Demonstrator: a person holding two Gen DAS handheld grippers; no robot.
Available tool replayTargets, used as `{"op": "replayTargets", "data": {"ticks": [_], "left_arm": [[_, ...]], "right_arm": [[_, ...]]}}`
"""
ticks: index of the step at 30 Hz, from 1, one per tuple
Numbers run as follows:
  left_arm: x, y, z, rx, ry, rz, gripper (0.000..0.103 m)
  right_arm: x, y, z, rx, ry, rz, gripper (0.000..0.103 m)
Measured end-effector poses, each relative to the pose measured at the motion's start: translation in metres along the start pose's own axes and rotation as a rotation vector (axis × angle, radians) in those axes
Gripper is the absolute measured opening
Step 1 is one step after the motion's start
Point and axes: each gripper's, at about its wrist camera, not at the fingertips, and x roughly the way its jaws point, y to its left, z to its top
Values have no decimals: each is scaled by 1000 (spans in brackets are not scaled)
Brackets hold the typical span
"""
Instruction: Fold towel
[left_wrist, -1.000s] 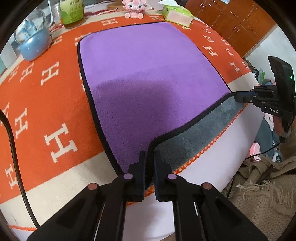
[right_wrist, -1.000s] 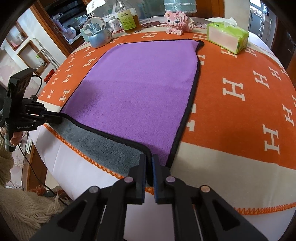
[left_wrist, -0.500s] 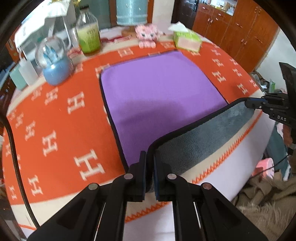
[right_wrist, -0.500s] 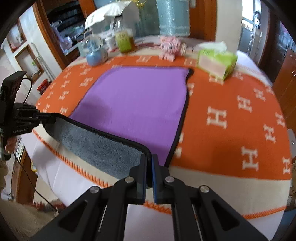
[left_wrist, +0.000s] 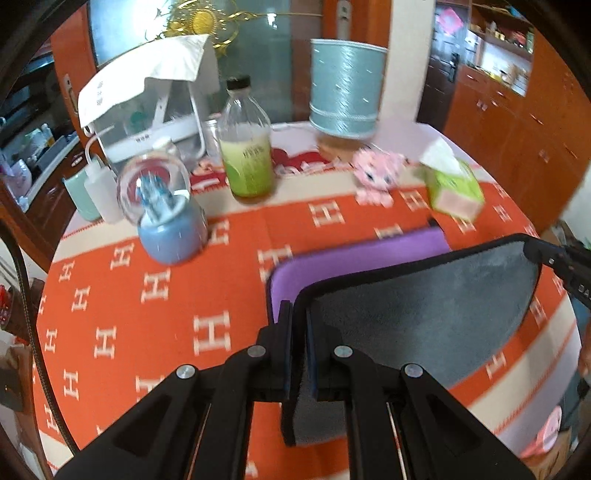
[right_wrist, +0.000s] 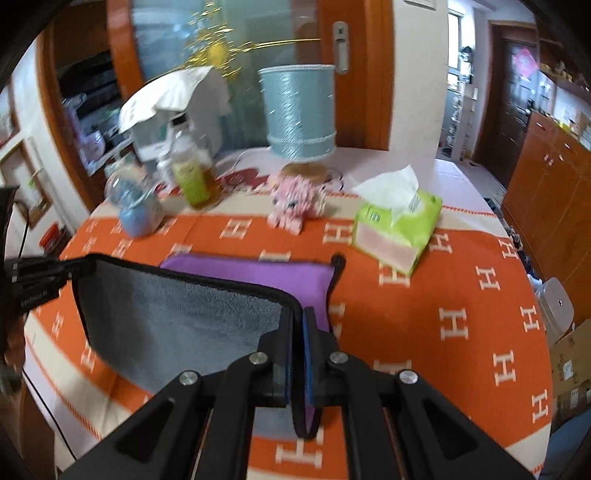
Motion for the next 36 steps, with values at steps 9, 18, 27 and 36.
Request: {"op": "replayTargets", "data": {"ticks": [9,18,27,36], "left_arm": [[62,5,30,-76,9,69,5],[111,7,34,-117,51,134,5],[150,8,32,-143,115,177,9],[144,30,30,-300,146,94,92]], "right_arm": [[56,-7,36,33,-5,-53,4],[105,-6,44,19,30,-97,5],[144,-12,39,34,98,-142,10],[137,-12,48,37,87,-249,47]]}}
